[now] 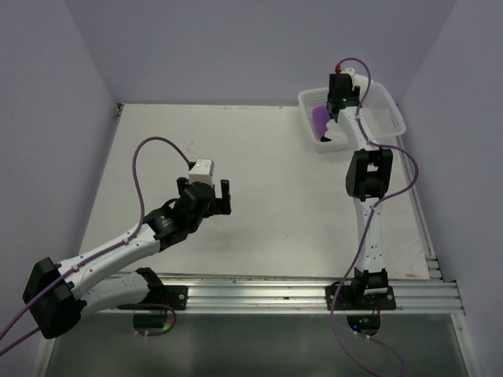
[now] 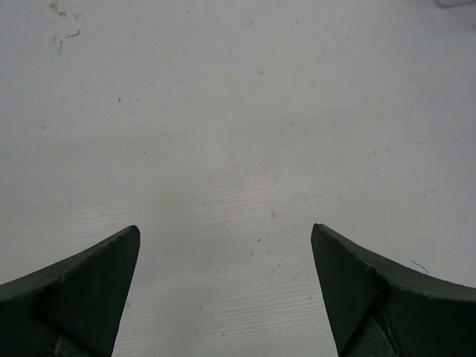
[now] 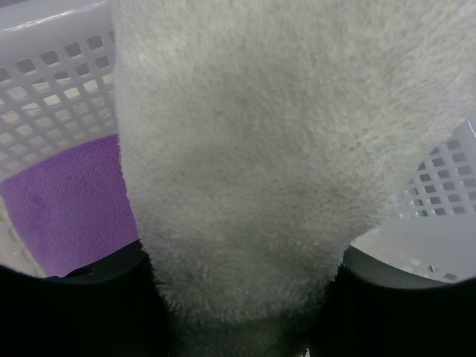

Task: Roll the towels
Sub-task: Place the rolled towel into the container

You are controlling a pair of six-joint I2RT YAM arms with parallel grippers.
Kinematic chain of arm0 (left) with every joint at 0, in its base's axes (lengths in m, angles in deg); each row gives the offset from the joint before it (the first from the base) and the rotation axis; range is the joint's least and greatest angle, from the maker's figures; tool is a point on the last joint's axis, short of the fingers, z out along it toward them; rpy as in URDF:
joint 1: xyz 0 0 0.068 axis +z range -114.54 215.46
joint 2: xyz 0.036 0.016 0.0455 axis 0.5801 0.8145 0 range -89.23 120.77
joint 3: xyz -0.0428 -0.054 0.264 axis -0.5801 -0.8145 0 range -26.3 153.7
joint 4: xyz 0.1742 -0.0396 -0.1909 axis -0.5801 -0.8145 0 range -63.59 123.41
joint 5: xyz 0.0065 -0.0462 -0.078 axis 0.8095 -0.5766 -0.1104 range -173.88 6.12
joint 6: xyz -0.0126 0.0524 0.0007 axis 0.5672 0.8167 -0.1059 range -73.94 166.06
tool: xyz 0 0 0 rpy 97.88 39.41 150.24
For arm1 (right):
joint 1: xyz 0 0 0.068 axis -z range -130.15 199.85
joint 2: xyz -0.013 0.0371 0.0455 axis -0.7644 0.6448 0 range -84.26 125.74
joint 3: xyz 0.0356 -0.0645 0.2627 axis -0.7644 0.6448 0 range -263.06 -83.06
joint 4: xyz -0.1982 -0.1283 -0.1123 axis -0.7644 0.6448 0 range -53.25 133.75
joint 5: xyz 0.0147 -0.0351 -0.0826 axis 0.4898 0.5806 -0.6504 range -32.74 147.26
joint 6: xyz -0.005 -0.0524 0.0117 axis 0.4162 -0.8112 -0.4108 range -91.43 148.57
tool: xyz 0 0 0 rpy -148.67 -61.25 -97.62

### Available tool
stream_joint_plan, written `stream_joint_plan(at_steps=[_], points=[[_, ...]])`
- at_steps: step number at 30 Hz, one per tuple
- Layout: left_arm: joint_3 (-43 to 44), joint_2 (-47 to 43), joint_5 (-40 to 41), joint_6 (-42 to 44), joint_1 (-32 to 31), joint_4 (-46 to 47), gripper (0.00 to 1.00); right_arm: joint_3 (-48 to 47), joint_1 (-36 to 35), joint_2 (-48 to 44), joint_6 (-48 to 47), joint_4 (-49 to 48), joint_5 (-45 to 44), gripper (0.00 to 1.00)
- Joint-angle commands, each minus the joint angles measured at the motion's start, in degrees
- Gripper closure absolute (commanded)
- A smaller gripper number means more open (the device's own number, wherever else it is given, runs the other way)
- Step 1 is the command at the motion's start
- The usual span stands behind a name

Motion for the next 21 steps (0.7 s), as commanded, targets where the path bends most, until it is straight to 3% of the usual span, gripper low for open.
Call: stream_joint_plan(at_steps=[1,6,9,12,13,14,16,21], points=[[-0.63,0.26,-0.52,1.08,0.84,2.62,0.01,-1.05,1.72,-3.12,-1.31,-2.02,2.73,1.00],[-0.55,0.70,-1.48,1.26,1.90,2.97,0.00,2.38,1.72,-4.71,-2.38,-2.98,4.67,1.00],[-0.55,0.96,-2.18,1.34,2.51,3.05,0.00,2.03,1.72,-3.22,-3.09,-3.42,2.65,0.91],[-0.46,1.40,-2.62,1.34,2.86,3.06,0.00,1.15,1.72,-2.08,-2.39,-3.86,2.30,0.64],[-0.46,1.49,-2.71,1.26,2.95,3.14,0.01,1.06,1.72,-1.99,-2.21,-4.30,2.56,0.42],[-0.46,1.49,-2.80,1.26,3.13,3.14,0.00,1.15,1.72,-1.99,-1.78,-4.56,2.65,0.36],[-0.46,1.75,-2.98,1.26,3.39,3.14,0.01,1.24,1.72,-2.07,-1.16,-4.65,2.56,0.28],[-0.46,1.66,-3.50,1.26,3.83,3.14,0.01,2.82,1.72,-3.39,-0.10,-5.44,2.91,0.22]])
